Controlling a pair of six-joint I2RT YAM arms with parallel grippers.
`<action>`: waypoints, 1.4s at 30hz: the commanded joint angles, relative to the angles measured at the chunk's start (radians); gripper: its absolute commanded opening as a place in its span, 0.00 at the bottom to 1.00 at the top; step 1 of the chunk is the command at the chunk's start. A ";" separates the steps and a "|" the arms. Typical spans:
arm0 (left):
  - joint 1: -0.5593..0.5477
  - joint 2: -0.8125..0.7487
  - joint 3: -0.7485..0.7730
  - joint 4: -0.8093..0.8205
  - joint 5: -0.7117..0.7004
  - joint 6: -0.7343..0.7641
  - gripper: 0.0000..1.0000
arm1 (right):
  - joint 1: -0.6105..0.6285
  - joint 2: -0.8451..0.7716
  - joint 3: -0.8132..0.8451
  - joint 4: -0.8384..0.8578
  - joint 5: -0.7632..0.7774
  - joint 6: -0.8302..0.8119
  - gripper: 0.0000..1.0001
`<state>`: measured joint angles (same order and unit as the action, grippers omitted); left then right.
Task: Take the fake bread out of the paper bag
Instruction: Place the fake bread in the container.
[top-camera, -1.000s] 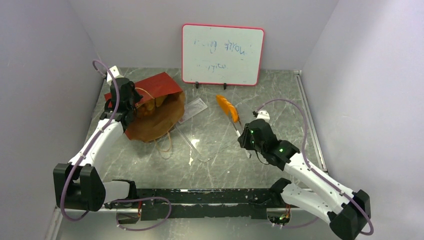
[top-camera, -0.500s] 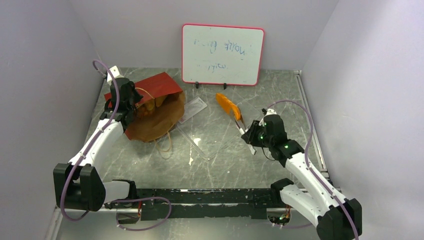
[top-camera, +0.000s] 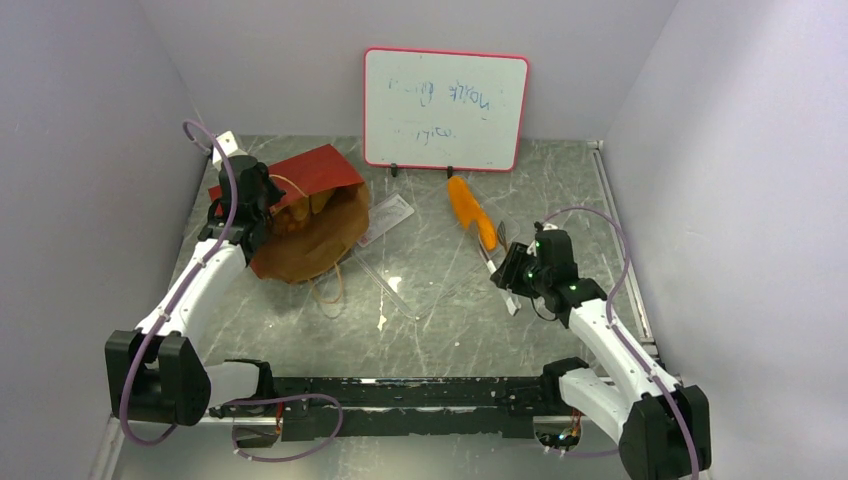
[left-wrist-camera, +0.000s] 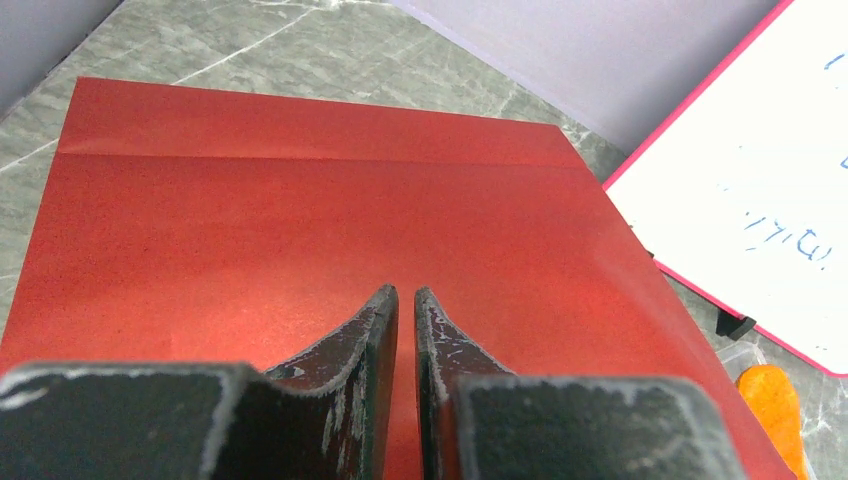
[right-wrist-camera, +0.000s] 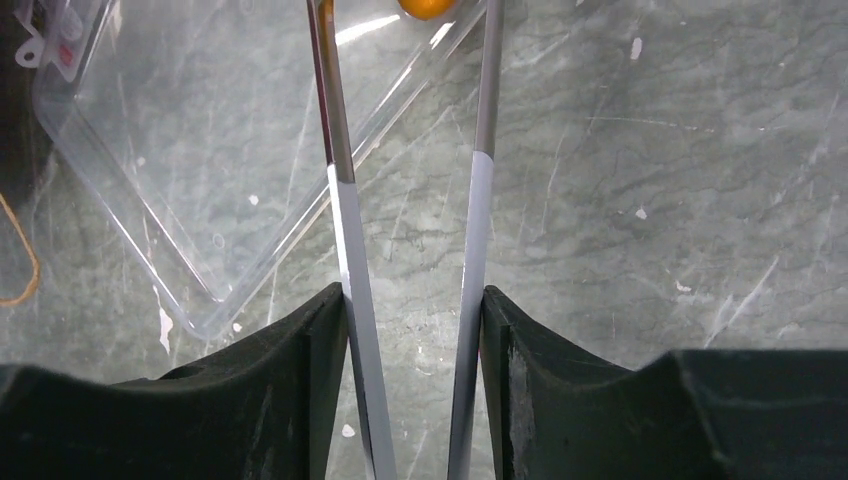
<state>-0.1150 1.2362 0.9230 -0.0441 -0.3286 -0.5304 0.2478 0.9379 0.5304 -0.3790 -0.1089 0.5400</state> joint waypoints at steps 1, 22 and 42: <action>-0.006 -0.026 0.016 0.007 0.013 0.006 0.07 | -0.030 -0.008 -0.004 0.041 -0.024 -0.001 0.48; -0.006 -0.039 0.002 0.005 0.015 0.001 0.07 | -0.036 -0.100 0.051 -0.022 0.003 -0.014 0.42; -0.006 -0.034 -0.003 0.007 0.017 -0.003 0.07 | -0.036 -0.126 0.085 -0.084 0.059 0.004 0.48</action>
<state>-0.1150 1.2209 0.9230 -0.0498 -0.3248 -0.5312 0.2192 0.8330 0.5781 -0.4690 -0.0643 0.5392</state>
